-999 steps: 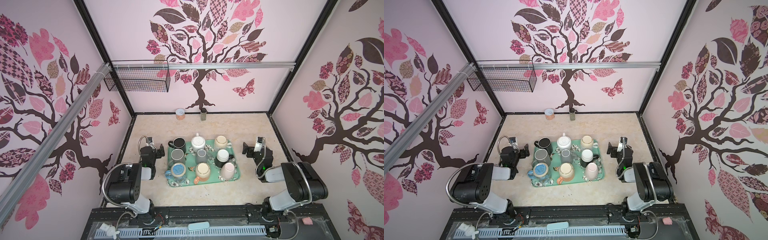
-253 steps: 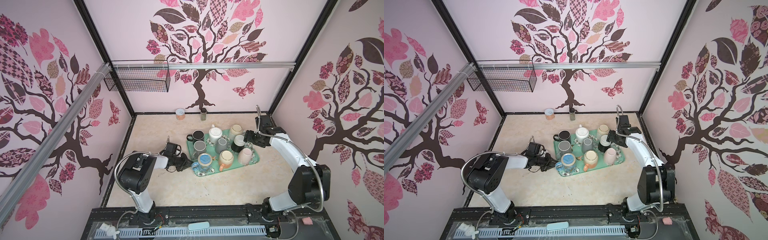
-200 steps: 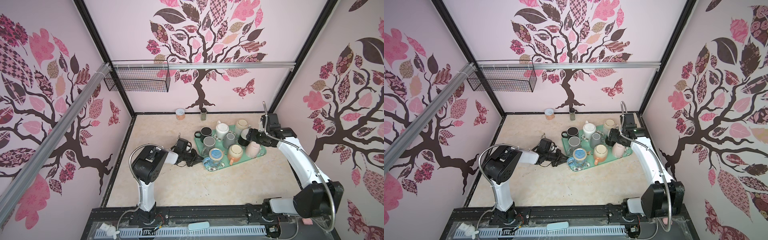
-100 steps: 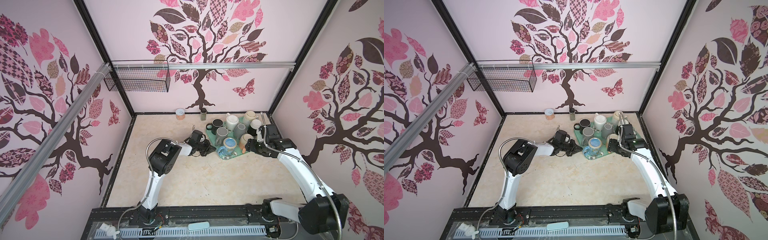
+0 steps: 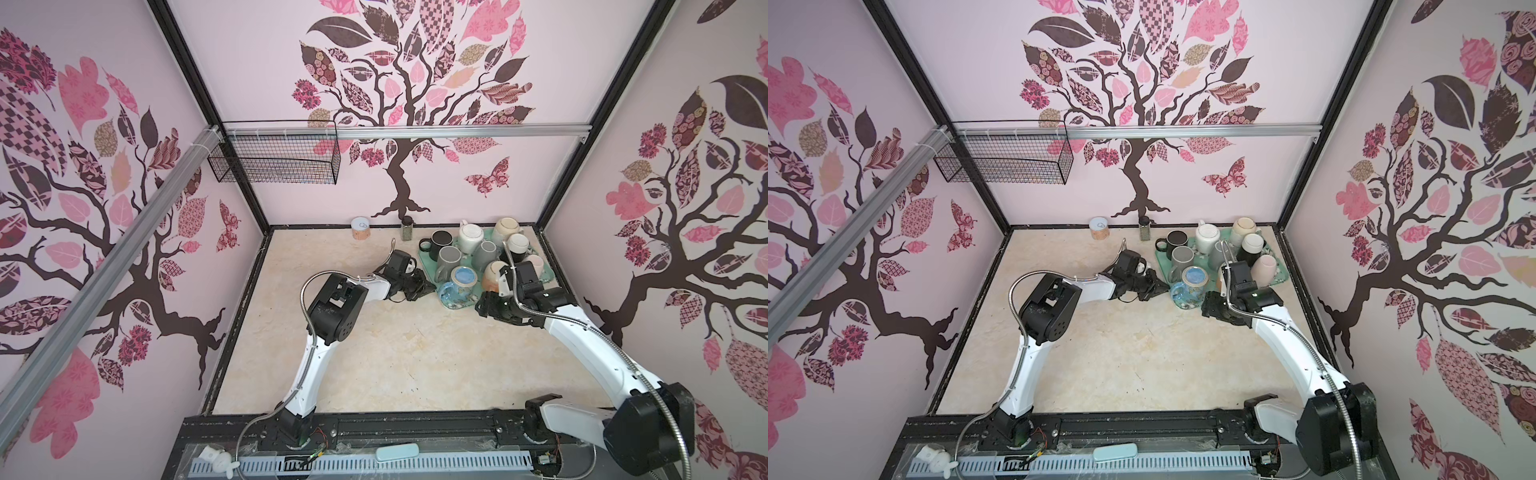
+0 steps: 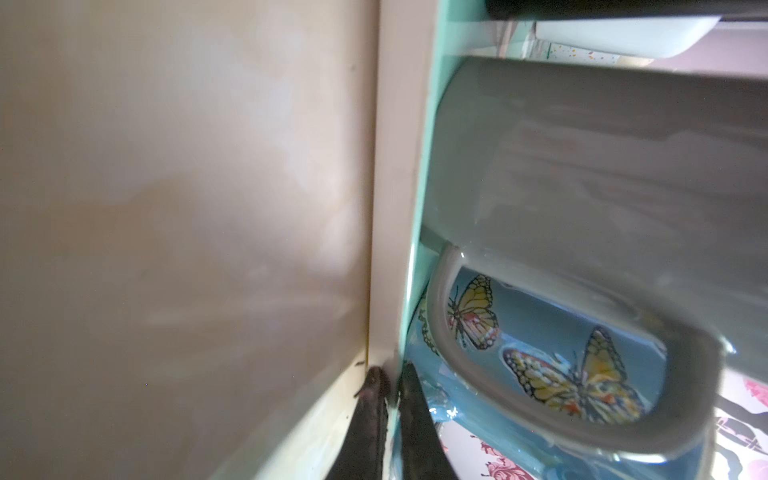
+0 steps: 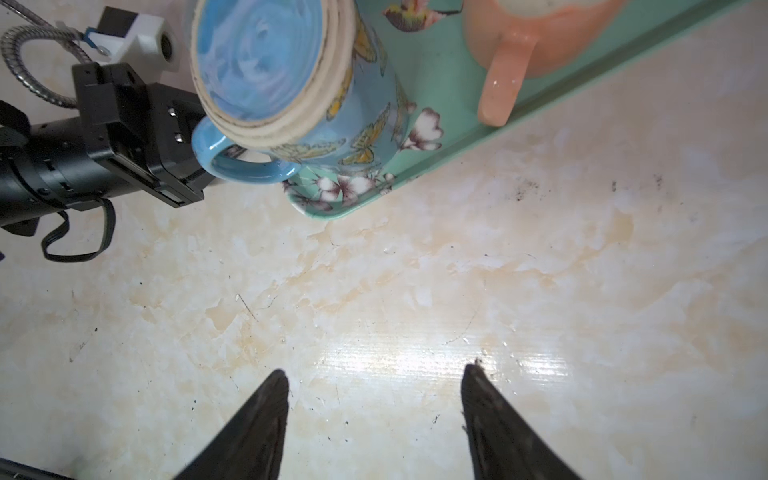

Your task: Turn the mug right side up

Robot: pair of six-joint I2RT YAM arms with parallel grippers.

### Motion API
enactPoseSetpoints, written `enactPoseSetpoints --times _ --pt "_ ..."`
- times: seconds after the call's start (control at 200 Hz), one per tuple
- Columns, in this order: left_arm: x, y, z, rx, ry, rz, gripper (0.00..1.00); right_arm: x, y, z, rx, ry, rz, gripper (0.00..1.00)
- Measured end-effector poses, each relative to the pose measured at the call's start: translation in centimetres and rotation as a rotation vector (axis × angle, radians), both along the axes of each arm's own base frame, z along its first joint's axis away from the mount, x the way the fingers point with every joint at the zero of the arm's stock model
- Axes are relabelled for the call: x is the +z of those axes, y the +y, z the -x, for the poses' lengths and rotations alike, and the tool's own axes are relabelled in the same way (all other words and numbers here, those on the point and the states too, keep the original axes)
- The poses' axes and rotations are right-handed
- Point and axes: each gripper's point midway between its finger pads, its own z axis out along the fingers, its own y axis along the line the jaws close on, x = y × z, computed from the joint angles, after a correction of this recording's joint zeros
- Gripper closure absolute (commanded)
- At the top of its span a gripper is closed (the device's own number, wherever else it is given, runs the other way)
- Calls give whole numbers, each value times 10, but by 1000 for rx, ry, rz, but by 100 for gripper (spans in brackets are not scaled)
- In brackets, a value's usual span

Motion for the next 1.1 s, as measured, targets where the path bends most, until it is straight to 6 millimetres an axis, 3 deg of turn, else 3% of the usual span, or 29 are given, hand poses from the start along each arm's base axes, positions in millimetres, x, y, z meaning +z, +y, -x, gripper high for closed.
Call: enactPoseSetpoints --times 0.19,0.29,0.49,0.595,0.66,0.77,0.93,1.1 --pt "11 14 -18 12 -85 -5 70 1 5 -7 -7 -35 -19 32" --pt "30 30 -24 8 -139 5 65 -7 6 -8 -5 -41 -31 32" --pt "77 68 -13 -29 -273 -3 59 -14 11 -20 12 -61 -36 30" --pt "100 76 -2 -84 -403 -79 53 -12 13 -28 14 -91 -41 29" --pt "114 73 8 -137 -512 -142 48 -8 14 -33 13 -116 -45 29" --pt "128 49 34 -279 -713 -248 43 -3 14 -41 9 -161 -49 28" --pt "105 13 77 -519 -835 -379 42 -10 14 -41 1 -166 -56 28" --pt "84 10 75 -620 -855 -447 43 -31 17 -29 -8 -116 -92 28"
